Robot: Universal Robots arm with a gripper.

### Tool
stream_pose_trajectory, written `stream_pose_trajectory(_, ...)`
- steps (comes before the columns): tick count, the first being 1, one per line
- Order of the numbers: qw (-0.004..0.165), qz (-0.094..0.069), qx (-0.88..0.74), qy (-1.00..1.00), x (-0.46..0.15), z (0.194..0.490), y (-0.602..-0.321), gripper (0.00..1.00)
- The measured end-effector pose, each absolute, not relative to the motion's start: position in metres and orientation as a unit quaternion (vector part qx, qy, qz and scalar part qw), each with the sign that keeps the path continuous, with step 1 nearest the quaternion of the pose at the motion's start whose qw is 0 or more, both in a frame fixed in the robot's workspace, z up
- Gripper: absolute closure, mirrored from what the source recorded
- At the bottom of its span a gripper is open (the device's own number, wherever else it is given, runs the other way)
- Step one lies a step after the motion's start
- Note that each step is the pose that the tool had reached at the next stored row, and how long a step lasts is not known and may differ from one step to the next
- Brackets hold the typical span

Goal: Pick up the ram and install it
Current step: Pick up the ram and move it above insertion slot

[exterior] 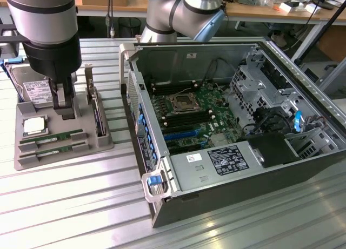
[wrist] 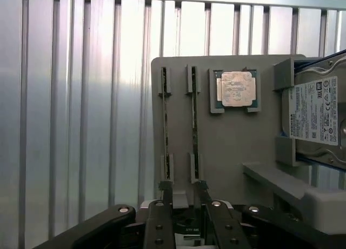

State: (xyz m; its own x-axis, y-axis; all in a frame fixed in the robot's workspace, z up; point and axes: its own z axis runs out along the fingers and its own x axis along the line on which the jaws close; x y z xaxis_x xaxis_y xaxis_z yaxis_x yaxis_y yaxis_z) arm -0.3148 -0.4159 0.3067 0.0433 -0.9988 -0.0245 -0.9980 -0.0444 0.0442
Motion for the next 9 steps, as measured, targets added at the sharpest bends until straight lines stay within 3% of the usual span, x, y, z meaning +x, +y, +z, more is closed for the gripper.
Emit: stream_pose_trajectory(9, 0.008, -0.024, 0.732, -0.681, -0.332, 0.303, -0.417, 0.7)
